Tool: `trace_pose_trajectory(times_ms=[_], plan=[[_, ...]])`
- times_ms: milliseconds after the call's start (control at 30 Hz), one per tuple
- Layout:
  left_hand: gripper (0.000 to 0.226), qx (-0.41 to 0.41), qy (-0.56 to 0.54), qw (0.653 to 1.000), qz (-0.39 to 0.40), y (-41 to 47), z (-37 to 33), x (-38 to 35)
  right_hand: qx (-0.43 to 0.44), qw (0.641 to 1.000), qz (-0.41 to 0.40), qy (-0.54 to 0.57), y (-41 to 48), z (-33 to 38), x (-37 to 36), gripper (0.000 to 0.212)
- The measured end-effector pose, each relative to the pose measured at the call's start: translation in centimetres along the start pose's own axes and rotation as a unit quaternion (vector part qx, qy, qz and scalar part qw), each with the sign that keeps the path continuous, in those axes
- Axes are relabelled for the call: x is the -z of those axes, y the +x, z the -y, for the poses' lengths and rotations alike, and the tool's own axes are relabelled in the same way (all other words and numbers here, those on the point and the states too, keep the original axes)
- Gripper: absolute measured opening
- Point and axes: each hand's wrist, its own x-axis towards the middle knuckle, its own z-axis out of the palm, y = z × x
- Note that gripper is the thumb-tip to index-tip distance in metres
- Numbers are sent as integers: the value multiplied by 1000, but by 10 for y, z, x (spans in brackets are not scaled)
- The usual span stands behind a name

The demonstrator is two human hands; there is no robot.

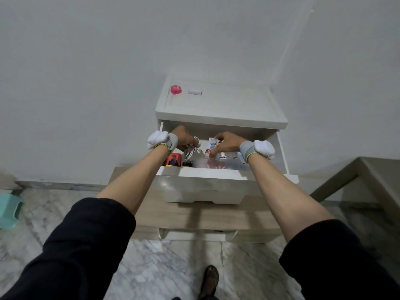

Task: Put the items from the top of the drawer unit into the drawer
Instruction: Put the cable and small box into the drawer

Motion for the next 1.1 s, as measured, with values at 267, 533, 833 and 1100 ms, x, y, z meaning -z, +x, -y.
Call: trace_pose_trajectory(times_ms=[267, 533, 833, 1100], plan=[[20, 30, -53, 997, -52, 42, 3, -13, 2, 1000, -6, -7, 35, -9, 1, 83], [39, 41, -86, 993, -66, 81, 3, -25, 1, 999, 10, -35, 72, -18, -1, 77], [49, 77, -56, 994, -45, 106, 10, -42, -7, 997, 35, -67, 96, -28, -9, 92], [60, 92, 20, 996, 1, 110, 20, -41, 7, 989, 26, -142, 91, -27, -18, 80]])
